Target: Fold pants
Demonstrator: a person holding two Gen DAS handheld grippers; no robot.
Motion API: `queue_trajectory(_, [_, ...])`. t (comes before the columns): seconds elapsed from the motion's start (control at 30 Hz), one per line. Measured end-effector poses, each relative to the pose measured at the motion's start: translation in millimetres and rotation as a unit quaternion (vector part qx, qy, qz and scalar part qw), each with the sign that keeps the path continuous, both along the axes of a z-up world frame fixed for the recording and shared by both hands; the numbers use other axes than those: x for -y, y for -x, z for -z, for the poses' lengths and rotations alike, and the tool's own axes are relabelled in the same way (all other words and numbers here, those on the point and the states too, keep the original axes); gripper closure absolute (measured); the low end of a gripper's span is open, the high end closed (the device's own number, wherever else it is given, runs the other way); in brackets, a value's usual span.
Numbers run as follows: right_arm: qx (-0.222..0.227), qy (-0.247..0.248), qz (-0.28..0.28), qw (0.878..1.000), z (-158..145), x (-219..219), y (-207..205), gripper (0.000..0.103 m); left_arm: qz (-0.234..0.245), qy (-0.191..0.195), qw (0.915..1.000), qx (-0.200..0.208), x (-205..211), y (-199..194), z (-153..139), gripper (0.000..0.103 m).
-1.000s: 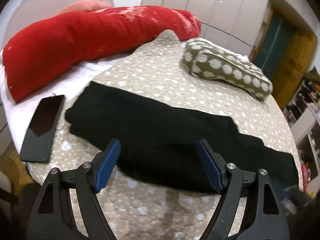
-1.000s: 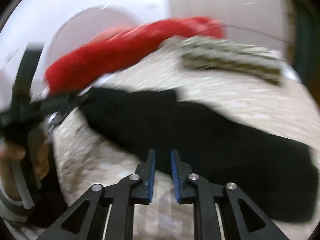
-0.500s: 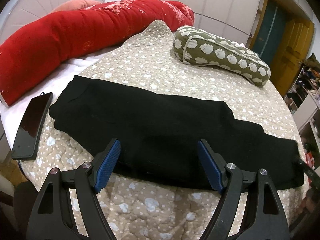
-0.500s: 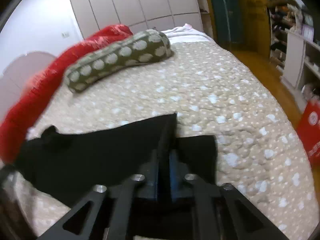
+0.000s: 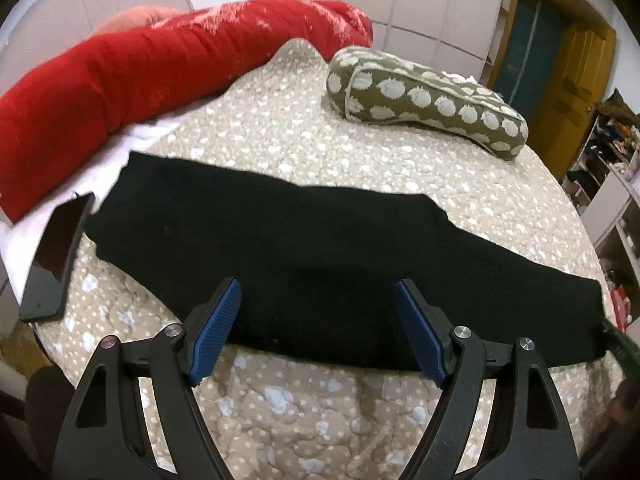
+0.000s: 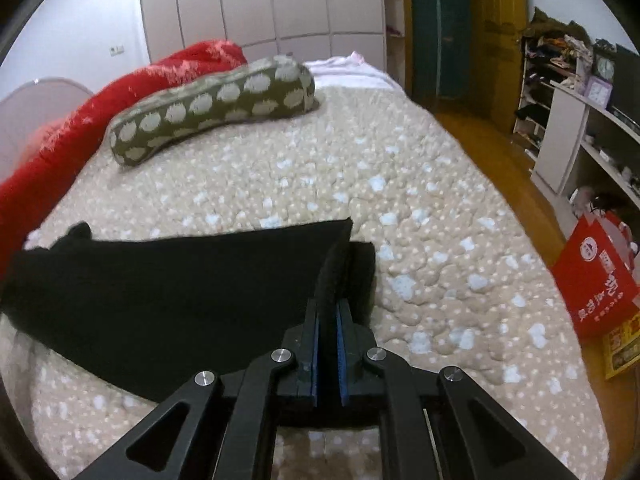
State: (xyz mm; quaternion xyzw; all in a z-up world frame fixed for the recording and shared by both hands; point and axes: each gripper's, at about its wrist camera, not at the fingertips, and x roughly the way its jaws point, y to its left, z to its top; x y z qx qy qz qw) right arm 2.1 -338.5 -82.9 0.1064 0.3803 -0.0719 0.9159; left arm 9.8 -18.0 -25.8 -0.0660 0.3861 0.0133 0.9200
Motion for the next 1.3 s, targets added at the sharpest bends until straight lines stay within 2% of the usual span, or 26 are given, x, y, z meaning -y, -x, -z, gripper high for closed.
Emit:
queue_trajectory(0.1, [-0.003, -0.009, 0.014, 1.0, -9, 9, 8, 0.092, 0.002, 0.006, 1.0, 0.0, 5, -3, 0, 0.024])
queue_trajectory(0.17, [0.016, -0.012, 0.02, 1.0, -21, 8, 17, 0.089, 0.01, 0.0, 1.0, -0.001, 12, -4, 1, 0.024])
queue_trajectory(0.33, [0.054, -0.026, -0.039, 0.997, -44, -17, 23, 0.087, 0.03, -0.014, 0.9994, 0.011, 31, -4, -3, 0.024])
queue_trajectory(0.5, [0.039, -0.047, -0.066, 0.996, -26, -37, 8, 0.087, 0.041, -0.022, 0.9989, 0.006, 42, -10, 4, 0.024])
queue_trajectory(0.6, [-0.002, -0.017, -0.04, 0.999, -2, -34, -1, 0.087, 0.048, -0.02, 0.9985, -0.019, 46, -18, 17, 0.024])
queue_trajectory(0.67, [-0.002, -0.023, -0.032, 0.999, 6, -26, 0, 0.087, 0.049, -0.029, 0.9981, -0.025, 48, -21, 23, 0.024])
queue_trajectory(0.77, [-0.001, -0.038, -0.027, 0.999, 1, -20, 3, 0.086, 0.049, -0.048, 0.9974, -0.022, 53, -22, 25, 0.024])
queue_trajectory(0.9, [0.007, -0.038, -0.029, 0.999, -9, -21, 11, 0.081, 0.051, -0.046, 0.9974, -0.021, 52, -20, 23, 0.024])
queue_trajectory(1.17, [0.029, -0.041, -0.034, 0.998, -26, -23, 20, 0.079, 0.052, -0.041, 0.9978, -0.012, 52, -15, 15, 0.024])
queue_trajectory(1.3, [0.014, -0.025, -0.025, 0.999, -22, -25, 18, 0.078, 0.053, -0.039, 0.9977, -0.019, 51, -14, 17, 0.024])
